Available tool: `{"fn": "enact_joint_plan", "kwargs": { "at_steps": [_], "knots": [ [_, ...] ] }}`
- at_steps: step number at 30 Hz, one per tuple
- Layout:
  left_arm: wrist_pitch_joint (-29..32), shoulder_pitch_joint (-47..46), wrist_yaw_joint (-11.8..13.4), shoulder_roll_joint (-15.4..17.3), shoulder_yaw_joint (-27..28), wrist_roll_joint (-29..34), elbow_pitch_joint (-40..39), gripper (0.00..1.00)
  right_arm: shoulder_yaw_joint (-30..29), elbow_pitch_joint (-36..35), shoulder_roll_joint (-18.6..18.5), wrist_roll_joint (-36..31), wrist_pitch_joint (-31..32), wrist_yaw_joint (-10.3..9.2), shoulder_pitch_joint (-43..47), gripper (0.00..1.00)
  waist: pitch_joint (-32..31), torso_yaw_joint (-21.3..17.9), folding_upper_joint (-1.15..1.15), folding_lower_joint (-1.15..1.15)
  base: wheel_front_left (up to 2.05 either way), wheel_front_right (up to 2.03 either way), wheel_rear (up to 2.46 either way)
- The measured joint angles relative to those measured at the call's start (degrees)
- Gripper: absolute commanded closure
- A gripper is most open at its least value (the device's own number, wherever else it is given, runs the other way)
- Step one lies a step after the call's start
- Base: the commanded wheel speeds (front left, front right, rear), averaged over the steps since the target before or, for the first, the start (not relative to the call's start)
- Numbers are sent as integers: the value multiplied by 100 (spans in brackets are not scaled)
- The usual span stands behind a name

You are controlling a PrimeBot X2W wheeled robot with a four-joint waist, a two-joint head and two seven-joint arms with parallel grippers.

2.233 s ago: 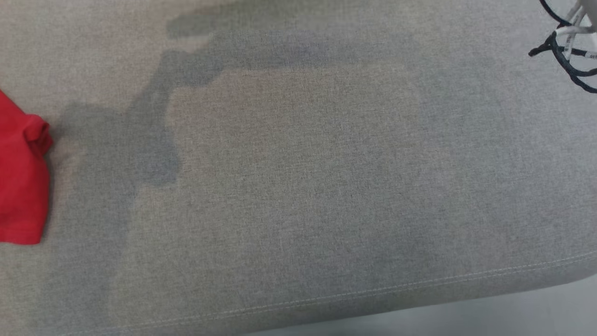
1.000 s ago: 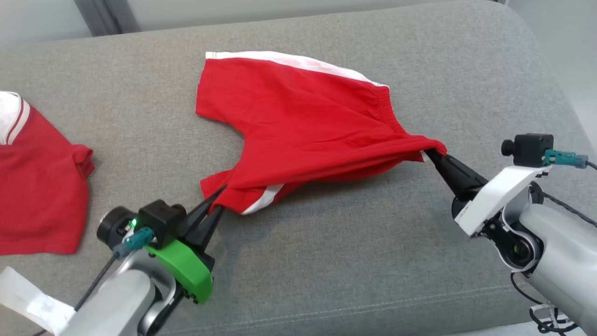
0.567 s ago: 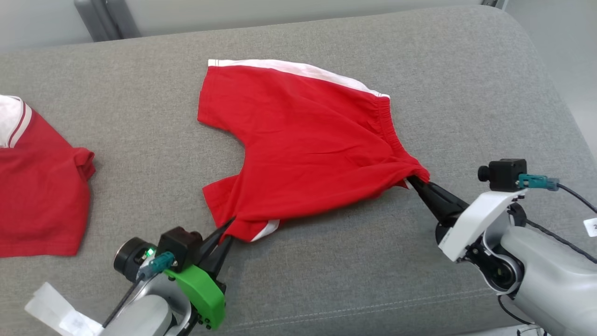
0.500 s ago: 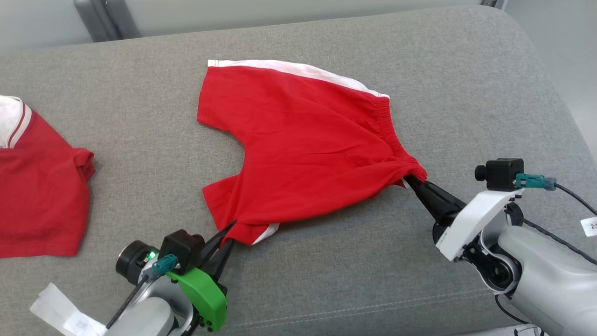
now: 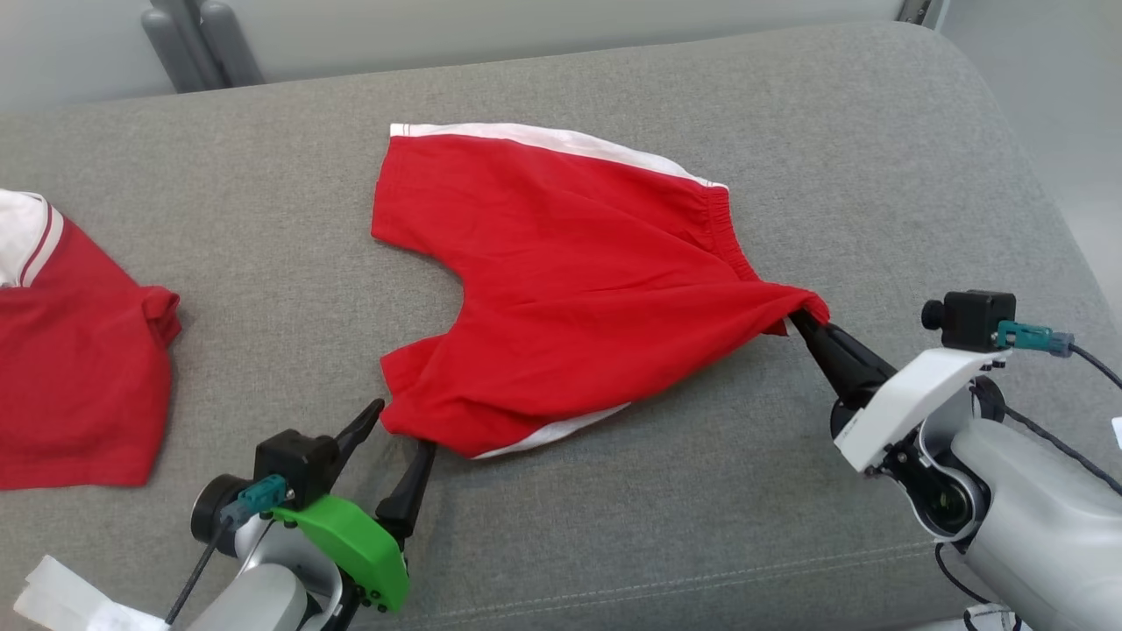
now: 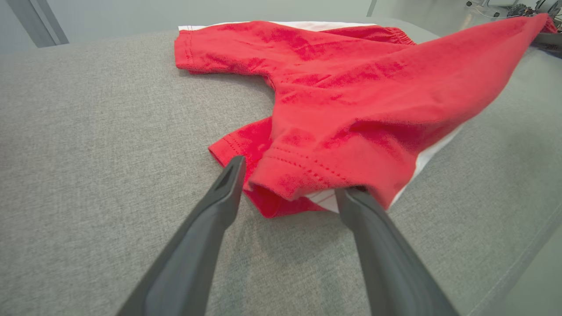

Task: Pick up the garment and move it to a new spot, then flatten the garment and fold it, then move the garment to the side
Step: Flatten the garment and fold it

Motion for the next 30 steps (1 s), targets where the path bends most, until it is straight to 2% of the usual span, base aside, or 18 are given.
{"fn": "enact_joint_plan", "kwargs": {
  "at_steps": [8,12,19,25,30],
  "knots": [
    [0,513,-70,-221,528,-536,-55,0,-126,148,133,-140,-14,0,310,100,-32,122,0,0,0,0,0],
    [0,605,-274,-342,486,-790,-56,0,-127,199,172,-204,-14,0,369,100,-49,149,0,0,0,0,0],
    [0,672,-347,-377,1,-720,154,0,-122,235,286,-367,-15,0,378,100,-68,123,0,0,0,0,0],
    [0,668,-391,-293,-249,-390,224,0,-172,263,348,-424,-15,0,380,100,-60,31,0,0,0,0,0],
    [0,646,-314,-137,301,-113,174,0,-264,286,371,-448,-15,0,388,100,-54,5,0,0,0,0,0]
  ]
}}
